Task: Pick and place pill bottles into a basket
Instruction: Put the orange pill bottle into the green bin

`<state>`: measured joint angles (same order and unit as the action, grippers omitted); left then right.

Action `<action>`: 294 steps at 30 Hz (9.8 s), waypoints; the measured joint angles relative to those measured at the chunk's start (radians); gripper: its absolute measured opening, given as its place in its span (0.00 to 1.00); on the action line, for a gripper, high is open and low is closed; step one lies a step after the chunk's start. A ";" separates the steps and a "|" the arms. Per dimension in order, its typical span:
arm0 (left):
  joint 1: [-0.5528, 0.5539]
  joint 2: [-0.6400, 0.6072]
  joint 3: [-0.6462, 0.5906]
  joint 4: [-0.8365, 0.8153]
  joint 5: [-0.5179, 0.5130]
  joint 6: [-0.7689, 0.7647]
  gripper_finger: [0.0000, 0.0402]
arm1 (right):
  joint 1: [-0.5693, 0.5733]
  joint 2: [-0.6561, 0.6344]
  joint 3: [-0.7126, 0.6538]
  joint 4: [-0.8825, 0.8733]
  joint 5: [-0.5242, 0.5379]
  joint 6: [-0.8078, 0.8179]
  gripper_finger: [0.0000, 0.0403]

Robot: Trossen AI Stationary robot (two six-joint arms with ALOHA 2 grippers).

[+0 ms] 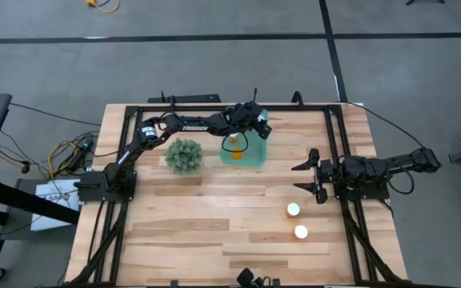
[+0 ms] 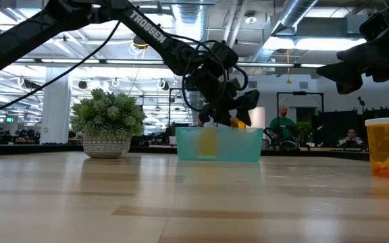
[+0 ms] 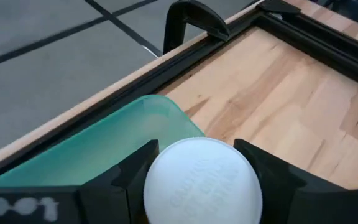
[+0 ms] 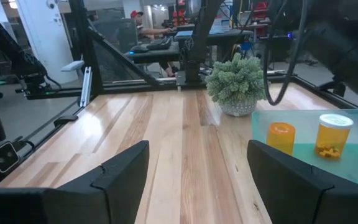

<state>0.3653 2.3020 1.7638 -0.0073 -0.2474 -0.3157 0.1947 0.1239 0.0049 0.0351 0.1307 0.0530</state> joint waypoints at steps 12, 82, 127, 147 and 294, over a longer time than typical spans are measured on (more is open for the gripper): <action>0.000 -0.002 0.001 0.016 0.000 0.021 0.56 | 0.000 0.000 0.000 0.000 0.000 0.000 0.66; -1.442 -1.529 -1.071 -0.037 -0.564 0.135 0.57 | 0.000 0.000 0.000 0.000 0.000 0.000 0.66; -1.406 -1.683 -1.753 0.664 -0.228 0.148 0.57 | 0.000 0.000 0.000 0.000 0.000 0.000 0.66; -0.783 -1.760 -1.756 0.582 0.257 0.207 0.57 | 0.000 0.000 0.000 0.000 0.000 0.000 0.66; -0.463 -2.237 -1.758 0.040 0.236 0.135 0.57 | 0.715 1.240 0.787 -0.705 0.130 0.834 0.66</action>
<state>-0.0975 0.0650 0.0063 0.0327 -0.0116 -0.1802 0.9093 1.3636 0.7918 -0.6697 0.2603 0.8869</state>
